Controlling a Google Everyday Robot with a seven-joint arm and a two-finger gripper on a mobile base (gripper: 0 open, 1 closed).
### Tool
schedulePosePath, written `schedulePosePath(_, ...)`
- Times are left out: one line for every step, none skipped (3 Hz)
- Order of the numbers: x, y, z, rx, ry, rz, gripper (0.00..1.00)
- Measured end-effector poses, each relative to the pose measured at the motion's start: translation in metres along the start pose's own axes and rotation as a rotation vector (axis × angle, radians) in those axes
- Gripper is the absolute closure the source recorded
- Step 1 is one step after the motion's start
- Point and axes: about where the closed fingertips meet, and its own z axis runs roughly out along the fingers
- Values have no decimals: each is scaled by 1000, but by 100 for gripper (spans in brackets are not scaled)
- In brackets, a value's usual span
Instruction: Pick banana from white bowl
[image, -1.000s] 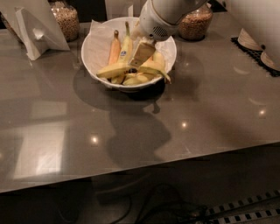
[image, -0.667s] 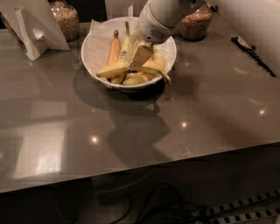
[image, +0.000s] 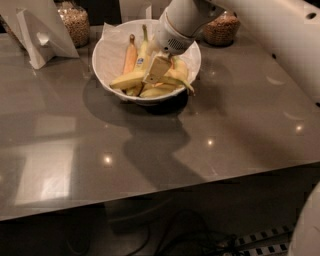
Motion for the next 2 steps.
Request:
schedulePosePath(5,-2,8,-14,12,17,41)
schedulePosePath(10,-3,15,-25,24,34,41)
